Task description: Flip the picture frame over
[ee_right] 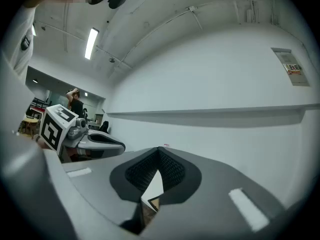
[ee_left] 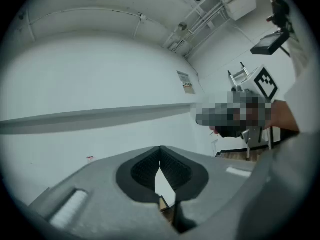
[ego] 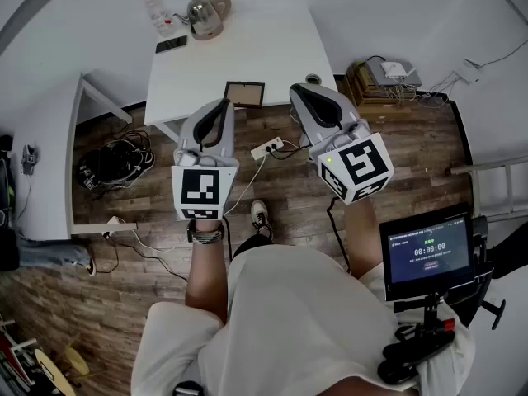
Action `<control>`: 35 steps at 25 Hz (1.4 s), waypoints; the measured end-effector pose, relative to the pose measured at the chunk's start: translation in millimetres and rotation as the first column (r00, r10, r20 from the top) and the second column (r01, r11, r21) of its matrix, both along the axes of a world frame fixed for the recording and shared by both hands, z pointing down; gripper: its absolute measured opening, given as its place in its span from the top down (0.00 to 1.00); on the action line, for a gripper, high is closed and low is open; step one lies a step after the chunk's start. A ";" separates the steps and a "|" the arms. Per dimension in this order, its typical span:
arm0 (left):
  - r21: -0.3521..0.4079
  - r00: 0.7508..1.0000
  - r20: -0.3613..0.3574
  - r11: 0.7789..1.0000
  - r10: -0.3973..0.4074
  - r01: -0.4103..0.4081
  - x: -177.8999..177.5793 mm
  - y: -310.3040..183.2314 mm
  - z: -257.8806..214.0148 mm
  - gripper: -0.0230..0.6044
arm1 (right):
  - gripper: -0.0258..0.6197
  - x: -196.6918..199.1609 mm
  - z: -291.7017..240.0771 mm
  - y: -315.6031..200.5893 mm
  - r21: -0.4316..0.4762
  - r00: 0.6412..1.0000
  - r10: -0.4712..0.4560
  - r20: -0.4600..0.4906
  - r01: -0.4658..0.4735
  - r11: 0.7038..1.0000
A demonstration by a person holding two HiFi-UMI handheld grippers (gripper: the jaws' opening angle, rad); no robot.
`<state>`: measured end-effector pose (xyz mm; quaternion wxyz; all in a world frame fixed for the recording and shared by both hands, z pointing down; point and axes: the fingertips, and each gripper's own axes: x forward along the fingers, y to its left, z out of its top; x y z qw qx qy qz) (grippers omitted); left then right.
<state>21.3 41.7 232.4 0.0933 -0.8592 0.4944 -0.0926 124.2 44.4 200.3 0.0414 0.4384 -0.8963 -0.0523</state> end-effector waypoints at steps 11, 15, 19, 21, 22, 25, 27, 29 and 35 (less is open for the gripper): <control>-0.034 1.000 -0.019 0.999 -0.016 0.015 0.3 14.8 12.0 0.96 | 0.96 4.4 13.9 8.8 -0.032 1.000 -0.015 0.014 0.015 0.999; -0.033 0.999 -0.021 0.999 -0.025 0.024 -0.4 21.6 13.2 0.96 | 0.96 5.7 20.3 14.7 -0.026 0.999 -0.030 -0.028 0.029 0.999; -0.030 0.999 -0.017 0.999 -0.036 0.035 0.4 22.4 17.3 0.96 | 0.96 7.2 26.9 10.9 -0.023 0.996 -0.043 -0.075 0.042 0.999; -0.029 0.999 -0.012 0.999 -0.041 0.041 -5.3 16.2 19.7 0.96 | 0.94 2.0 33.0 2.7 -0.040 0.993 -0.062 -0.097 0.058 0.997; -0.029 0.999 -0.008 0.999 -0.044 0.044 -9.8 12.1 20.8 0.96 | 0.89 -1.7 36.8 -2.0 -0.055 0.992 -0.072 -0.105 0.067 0.996; -0.038 0.998 0.005 0.998 -0.055 0.055 -31.7 -10.7 25.5 0.96 | 0.87 -16.8 51.2 -25.1 -0.090 0.987 -0.080 -0.138 0.068 0.994; -0.050 0.998 0.010 0.997 -0.065 0.065 -50.6 -30.7 30.6 0.96 | 0.87 -31.2 65.3 -44.9 -0.117 0.983 -0.085 -0.165 0.066 0.991; -0.059 0.997 0.016 0.996 -0.069 0.070 -66.9 -48.2 35.4 0.96 | 0.87 -44.0 80.3 -63.7 -0.142 0.978 -0.084 -0.192 0.057 0.988; -0.093 0.998 0.006 0.994 -0.056 0.057 -98.4 -85.0 55.6 0.96 | 0.87 -71.8 121.6 -105.8 -0.236 0.975 -0.080 -0.207 0.030 0.971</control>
